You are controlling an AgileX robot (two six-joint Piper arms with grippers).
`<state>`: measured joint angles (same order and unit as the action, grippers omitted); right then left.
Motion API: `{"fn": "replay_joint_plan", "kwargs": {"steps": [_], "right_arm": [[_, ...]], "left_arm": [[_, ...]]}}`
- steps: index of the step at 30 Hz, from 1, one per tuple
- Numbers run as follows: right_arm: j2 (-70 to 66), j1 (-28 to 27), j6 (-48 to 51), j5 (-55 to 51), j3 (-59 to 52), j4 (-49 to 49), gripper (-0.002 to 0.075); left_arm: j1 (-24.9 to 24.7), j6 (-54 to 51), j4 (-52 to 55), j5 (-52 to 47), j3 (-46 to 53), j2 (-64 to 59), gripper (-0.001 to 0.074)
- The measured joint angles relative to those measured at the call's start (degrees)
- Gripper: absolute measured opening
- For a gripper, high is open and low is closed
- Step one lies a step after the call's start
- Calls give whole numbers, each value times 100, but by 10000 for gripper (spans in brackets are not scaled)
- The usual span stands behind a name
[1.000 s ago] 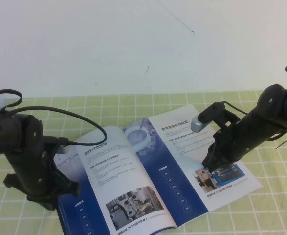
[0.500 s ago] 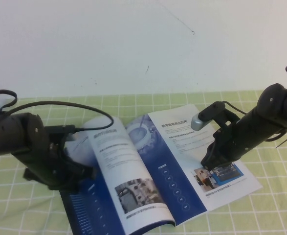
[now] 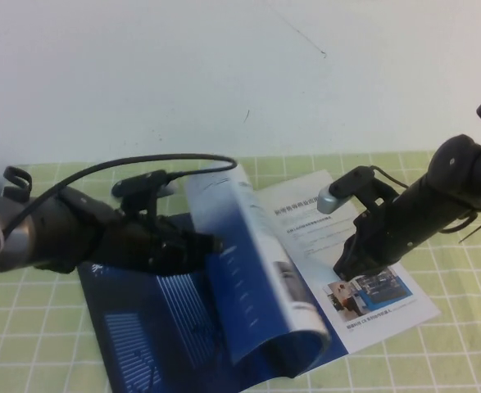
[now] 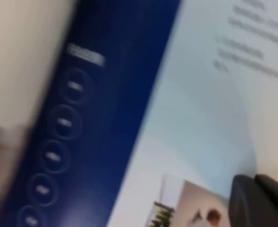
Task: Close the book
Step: 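Close the open booklet and leave it lying on the table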
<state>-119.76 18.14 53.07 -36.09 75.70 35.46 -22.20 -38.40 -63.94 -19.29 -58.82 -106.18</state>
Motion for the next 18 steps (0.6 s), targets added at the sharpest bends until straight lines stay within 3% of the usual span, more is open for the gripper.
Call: {"fn": "replay_joint_plan", "kwargs": {"steps": [5, 10, 14, 18], "right_arm": [[507, -76, -477, -140, 374, -818, -3], [1398, -167, -1261, -257, 833, -1866, -3], [1908, -167, -1400, -538, 1003, -1851, -3], [1896, -167, -1291, -959, 940, -1571, -3]], "left_arm": [[-132, -2400, -2134, -715, -347, -13, -4], [-175, -3620, -2836, -1633, -664, -13, -4], [-175, -3278, -2063, -1516, -798, 0, -4], [-175, -1480, 169, -1075, -798, 167, -4]]}}
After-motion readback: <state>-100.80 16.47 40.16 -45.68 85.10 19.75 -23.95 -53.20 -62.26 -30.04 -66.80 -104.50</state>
